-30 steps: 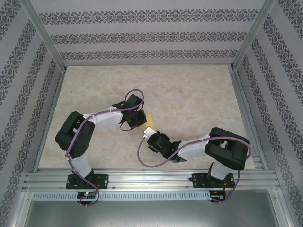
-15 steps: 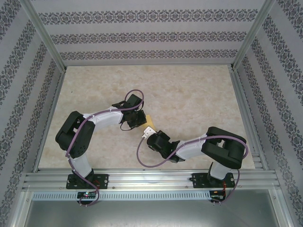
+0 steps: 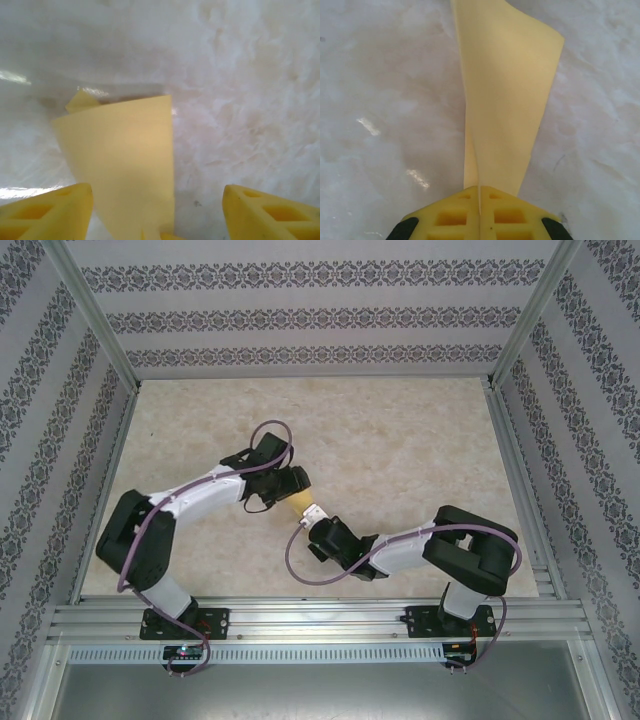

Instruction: Fold a paper plane with a square sheet of paper (pick it up from the middle)

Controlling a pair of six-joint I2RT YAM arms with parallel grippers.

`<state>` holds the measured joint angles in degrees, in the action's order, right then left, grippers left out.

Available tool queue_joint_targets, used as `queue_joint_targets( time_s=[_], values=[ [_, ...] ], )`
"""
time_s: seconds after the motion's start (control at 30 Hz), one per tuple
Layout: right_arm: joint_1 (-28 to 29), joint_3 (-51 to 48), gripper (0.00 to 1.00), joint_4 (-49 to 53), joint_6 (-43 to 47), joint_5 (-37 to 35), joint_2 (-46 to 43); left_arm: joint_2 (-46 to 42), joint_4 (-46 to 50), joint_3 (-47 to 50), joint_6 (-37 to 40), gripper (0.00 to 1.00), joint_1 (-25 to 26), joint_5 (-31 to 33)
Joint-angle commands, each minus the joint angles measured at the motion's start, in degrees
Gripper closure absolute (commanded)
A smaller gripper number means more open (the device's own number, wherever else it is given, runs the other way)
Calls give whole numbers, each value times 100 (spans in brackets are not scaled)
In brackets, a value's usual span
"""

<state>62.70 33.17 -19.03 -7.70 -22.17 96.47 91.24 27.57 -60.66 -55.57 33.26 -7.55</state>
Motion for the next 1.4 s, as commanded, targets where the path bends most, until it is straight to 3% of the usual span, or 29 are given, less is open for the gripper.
queue_joint_targets(
  time_s=[0.0,0.27,0.5,1.03,1.23,1.37],
  values=[
    [-220,-16,100,-382,-757,912,-155,-502,317,243,38,25,-103,481],
    [-934,-104,100,-861,-1788,2636,122,-961,143,657,102,21,-124,473],
    [-1378,-98,100,-1053,-2409,3566,401,-968,-385,970,99,22,-121,7],
    [-1621,23,96,-946,-3346,4079,906,-751,-1528,1398,-200,26,-121,-901],
    [-1554,17,89,-716,-3013,3833,663,-286,-932,767,-59,15,-126,-582],
    [-1322,159,85,-225,-2530,3332,477,-1,-617,513,-185,13,-142,-241]
  ],
)
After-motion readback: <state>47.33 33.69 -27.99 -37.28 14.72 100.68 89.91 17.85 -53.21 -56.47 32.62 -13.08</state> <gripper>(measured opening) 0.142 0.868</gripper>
